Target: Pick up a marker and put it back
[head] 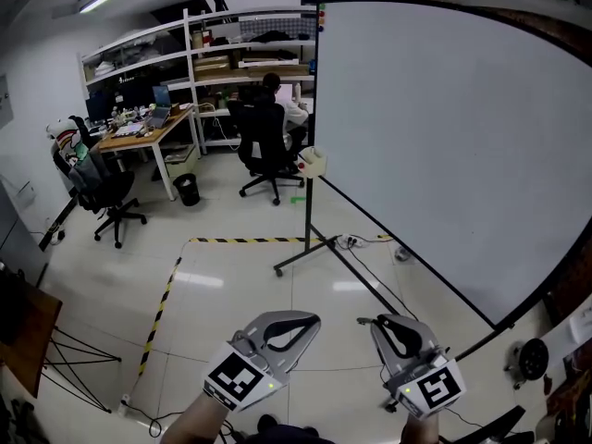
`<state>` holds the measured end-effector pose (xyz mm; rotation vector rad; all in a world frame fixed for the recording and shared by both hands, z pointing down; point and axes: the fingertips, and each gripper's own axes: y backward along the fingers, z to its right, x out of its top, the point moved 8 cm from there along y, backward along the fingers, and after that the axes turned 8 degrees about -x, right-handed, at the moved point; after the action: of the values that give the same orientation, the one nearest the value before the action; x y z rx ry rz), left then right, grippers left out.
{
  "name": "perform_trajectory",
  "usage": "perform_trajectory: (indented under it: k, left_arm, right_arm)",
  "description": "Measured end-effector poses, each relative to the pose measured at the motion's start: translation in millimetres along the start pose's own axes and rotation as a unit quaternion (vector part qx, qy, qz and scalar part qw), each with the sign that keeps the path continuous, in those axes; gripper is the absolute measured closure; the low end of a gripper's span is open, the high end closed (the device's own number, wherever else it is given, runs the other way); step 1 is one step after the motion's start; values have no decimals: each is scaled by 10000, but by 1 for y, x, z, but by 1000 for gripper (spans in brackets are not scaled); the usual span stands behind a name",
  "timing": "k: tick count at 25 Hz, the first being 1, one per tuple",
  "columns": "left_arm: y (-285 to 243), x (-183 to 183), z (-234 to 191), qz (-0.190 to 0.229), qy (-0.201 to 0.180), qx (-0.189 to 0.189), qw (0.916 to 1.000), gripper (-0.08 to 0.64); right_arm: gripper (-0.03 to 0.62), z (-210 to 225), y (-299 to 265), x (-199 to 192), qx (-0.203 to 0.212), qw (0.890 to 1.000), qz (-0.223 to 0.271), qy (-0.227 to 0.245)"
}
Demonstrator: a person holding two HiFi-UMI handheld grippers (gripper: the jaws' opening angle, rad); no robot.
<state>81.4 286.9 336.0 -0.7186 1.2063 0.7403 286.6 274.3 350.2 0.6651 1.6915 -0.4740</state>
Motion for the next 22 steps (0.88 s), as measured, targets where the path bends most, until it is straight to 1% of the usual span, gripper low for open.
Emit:
perform_trajectory:
  k: [3, 7, 11, 18, 22]
  left_arm:
    - [0, 0, 6, -52, -83, 3, 10000, 554]
    - [0, 4, 8, -69, -191, 70, 9998, 554]
    - [3, 9, -3, -163, -481, 243, 9984, 554]
    - [11, 30, -31, 257, -561, 618, 9962, 554]
    - [9, 20, -49, 305, -475, 681, 9961, 554]
  right_arm:
    - [555, -1, 5, 0, 34, 9999, 109, -5]
    - [555, 4, 4, 6, 96, 9996, 259, 116]
    - [555, 10, -6, 23, 190, 9979, 567, 264]
    - [555, 17, -26, 39, 315, 9961, 685, 462]
    - [555, 22, -43, 31, 354, 9967, 564, 470]
